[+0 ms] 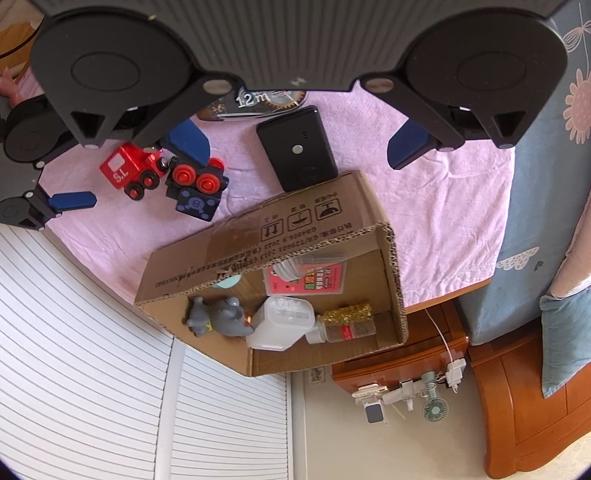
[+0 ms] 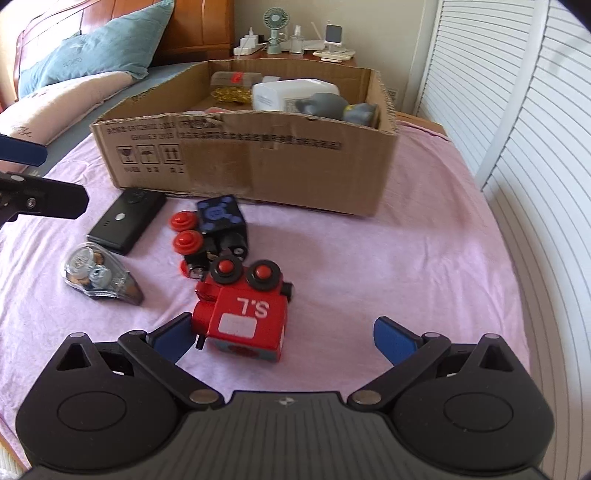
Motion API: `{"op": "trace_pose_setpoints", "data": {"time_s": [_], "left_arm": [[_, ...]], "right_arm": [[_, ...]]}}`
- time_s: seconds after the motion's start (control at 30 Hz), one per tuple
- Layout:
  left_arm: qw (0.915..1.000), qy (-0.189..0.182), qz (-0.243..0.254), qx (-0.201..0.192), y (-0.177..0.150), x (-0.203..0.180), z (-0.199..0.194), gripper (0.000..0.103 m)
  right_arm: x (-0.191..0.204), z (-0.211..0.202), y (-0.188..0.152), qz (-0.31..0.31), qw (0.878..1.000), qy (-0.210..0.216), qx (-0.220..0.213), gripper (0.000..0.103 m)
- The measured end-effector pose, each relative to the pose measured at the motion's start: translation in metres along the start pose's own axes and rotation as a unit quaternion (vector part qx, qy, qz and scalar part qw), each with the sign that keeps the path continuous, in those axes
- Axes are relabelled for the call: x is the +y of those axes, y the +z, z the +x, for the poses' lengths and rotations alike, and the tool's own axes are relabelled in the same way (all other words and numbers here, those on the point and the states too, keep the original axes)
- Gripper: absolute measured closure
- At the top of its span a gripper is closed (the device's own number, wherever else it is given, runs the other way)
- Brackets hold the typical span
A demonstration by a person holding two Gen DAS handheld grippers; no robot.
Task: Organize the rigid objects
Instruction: 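Move both grippers toward the red and blue toy train cars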
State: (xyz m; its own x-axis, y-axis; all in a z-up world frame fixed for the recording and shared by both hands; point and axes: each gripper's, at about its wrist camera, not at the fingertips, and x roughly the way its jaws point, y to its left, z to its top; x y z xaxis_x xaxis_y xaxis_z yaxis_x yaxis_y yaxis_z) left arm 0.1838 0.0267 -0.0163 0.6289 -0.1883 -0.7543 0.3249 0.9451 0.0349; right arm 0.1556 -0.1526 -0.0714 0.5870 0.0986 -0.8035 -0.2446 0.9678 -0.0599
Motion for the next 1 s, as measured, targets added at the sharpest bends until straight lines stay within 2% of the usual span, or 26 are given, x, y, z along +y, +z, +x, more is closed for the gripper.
{"op": "trace_pose_setpoints", "data": {"time_s": [0.43,0.73,0.87,0.97,1.0], "left_arm": [[0.9944,-0.052,0.088,0.027,0.006,-0.049,0.026,0.001],[0.9937,-0.077,0.071,0.040,0.015,-0.070,0.053,0.002],[0.9938,-0.081,0.064,0.041,0.014,-0.074,0.059,0.006],[0.9938,-0.077,0.071,0.037,0.013,-0.080,0.064,0.018],[0.9936,-0.079,0.072,0.036,0.013,-0.081,0.065,0.026]], "right_arm": [[-0.039,0.004,-0.006,-0.004,1.000,-0.008,-0.019,0.000],[-0.046,0.003,-0.007,-0.044,0.998,-0.005,-0.036,0.000],[-0.045,0.000,-0.009,-0.073,0.996,-0.001,-0.045,0.000],[-0.045,-0.002,-0.013,-0.088,0.995,0.005,-0.051,0.000],[-0.046,-0.003,-0.014,-0.090,0.995,0.007,-0.051,0.000]]}}
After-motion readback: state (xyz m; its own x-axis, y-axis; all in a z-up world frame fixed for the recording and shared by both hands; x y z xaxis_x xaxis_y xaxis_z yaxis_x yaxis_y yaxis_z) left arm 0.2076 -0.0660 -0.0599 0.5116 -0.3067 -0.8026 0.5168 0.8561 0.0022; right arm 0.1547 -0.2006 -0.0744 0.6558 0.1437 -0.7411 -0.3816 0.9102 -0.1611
